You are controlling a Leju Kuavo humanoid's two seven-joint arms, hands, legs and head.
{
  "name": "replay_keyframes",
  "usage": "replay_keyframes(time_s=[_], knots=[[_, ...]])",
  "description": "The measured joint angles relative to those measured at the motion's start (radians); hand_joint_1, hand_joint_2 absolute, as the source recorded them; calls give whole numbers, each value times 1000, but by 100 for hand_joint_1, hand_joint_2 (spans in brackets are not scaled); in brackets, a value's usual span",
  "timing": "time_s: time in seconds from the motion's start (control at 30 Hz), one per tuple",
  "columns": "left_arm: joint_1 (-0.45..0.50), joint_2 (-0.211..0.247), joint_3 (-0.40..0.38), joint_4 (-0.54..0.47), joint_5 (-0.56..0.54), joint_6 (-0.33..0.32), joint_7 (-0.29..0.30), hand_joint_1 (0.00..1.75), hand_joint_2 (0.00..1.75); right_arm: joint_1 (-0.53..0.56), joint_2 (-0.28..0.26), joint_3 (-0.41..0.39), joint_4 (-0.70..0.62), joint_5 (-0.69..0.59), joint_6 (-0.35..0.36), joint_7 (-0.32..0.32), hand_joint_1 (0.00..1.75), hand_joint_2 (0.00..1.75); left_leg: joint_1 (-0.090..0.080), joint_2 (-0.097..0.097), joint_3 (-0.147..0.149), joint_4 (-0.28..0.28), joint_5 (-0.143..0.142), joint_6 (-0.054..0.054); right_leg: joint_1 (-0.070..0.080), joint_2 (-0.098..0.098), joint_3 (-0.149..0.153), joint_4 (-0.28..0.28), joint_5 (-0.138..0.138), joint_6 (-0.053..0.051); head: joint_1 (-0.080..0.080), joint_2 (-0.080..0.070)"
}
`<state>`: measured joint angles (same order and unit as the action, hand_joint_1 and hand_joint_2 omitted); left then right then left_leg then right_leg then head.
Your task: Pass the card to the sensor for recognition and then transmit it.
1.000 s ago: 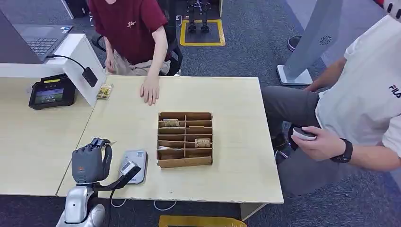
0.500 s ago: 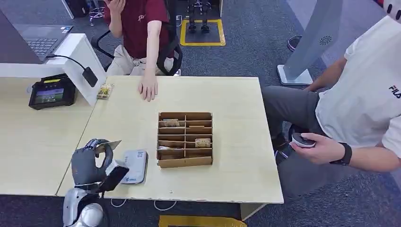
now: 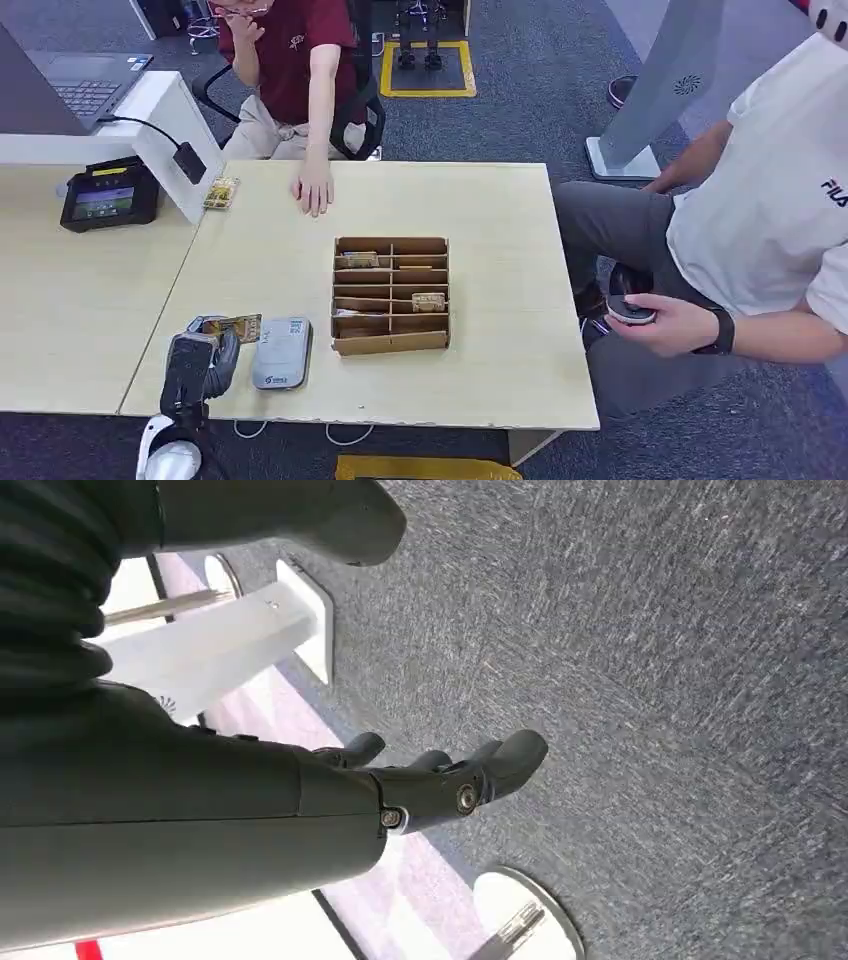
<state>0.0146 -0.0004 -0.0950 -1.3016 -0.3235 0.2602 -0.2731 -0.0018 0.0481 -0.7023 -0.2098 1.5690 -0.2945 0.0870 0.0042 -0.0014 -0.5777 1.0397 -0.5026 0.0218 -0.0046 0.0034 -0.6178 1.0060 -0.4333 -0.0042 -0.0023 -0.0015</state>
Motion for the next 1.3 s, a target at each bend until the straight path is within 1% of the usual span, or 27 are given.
replay_keyframes(time_s=[0.67,0.83,0.9,1.0,1.07,1.13,1.3], knots=[[1,-6,15,0,0,0,0,175,175,0,0,0,0,0,0,0,0,175,0,0,0,0,0,0,0,0,0,0,0,0,0,0],[2,-8,22,1,7,-10,22,175,175,0,0,0,0,0,0,0,0,175,0,0,0,0,0,0,0,0,0,0,0,0,0,0],[2,-9,25,5,-8,3,30,175,175,0,0,0,0,0,0,0,0,175,0,0,0,0,0,0,0,0,0,0,0,0,0,0],[1,-11,32,18,-31,13,43,175,175,-1,0,1,0,0,0,0,0,175,0,0,0,0,0,0,0,0,0,0,0,0,0,0],[1,-13,38,28,-39,7,46,175,175,-1,0,1,0,0,0,0,0,175,0,0,0,0,0,0,0,0,0,0,0,0,0,0],[1,-15,39,38,-59,-8,64,175,175,-1,0,1,0,0,0,0,0,175,0,0,0,0,0,0,0,0,0,0,0,0,0,0],[0,-28,45,98,-79,-6,71,175,175,-2,0,2,0,0,1,0,0,175,0,0,0,0,0,0,0,0,0,0,0,0,0,0]])
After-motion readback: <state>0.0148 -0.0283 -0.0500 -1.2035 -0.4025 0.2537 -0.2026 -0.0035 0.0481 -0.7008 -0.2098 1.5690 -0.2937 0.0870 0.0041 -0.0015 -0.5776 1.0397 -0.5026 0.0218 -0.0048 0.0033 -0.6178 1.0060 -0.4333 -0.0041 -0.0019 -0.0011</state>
